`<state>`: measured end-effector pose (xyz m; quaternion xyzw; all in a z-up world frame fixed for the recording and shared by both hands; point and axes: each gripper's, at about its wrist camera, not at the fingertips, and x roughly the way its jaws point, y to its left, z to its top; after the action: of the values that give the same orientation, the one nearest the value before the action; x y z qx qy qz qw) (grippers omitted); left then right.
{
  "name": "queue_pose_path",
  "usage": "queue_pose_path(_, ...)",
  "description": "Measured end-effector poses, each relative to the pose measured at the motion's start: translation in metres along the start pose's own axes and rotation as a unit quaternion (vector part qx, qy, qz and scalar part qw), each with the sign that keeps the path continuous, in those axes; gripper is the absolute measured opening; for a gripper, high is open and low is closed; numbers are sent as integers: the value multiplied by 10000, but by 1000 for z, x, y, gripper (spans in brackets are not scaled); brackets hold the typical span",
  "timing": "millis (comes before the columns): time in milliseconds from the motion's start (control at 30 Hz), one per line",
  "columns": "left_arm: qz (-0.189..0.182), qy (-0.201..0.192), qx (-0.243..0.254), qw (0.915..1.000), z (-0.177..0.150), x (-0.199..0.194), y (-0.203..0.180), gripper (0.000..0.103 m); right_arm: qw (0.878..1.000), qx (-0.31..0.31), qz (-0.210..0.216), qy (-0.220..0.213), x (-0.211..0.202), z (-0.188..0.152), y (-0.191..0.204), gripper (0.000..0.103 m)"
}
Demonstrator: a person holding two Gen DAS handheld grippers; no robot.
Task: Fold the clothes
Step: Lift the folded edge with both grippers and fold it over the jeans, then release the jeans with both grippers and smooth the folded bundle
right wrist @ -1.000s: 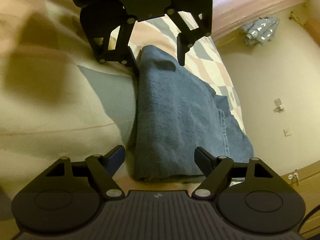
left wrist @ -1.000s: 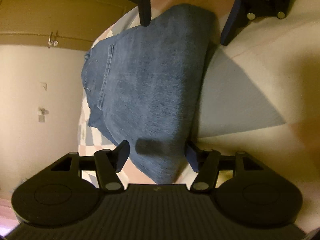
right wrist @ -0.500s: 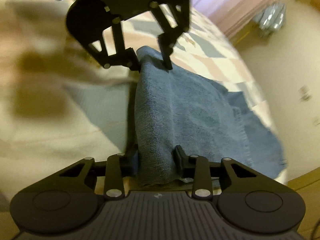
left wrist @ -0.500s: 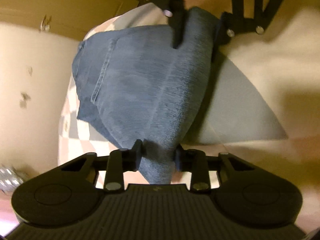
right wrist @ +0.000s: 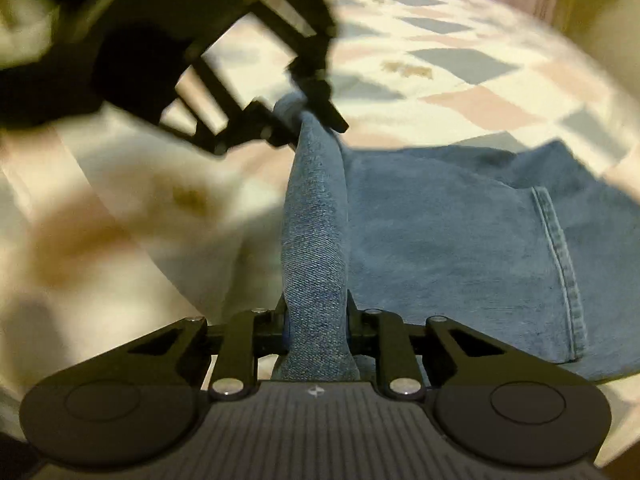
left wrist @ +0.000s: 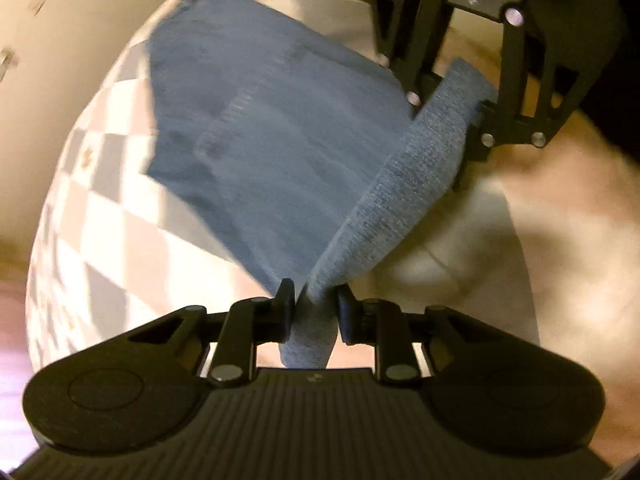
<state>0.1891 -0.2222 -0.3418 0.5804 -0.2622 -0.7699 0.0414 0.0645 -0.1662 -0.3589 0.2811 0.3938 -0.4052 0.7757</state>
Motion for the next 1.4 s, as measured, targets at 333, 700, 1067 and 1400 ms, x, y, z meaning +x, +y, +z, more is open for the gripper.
queue_pose_path(333, 1162, -362, -1464, 9817, 165, -33, 164, 30, 9844, 1262, 1184, -325, -115, 31, -251, 20)
queue_pose_path(700, 1068, -45, -4328, 8951, 197, 98, 179, 31, 9599, 2622, 970, 187, -58, -23, -519, 36)
queue_pose_path(1067, 934, 145, -5570, 8251, 187, 133, 158, 31, 9404, 2844, 1794, -508, -78, -15, -544, 15)
queue_pose_path(1400, 788, 67, -5835, 8082, 193, 148, 173, 31, 9402, 3250, 963, -332, -76, -29, -569, 49)
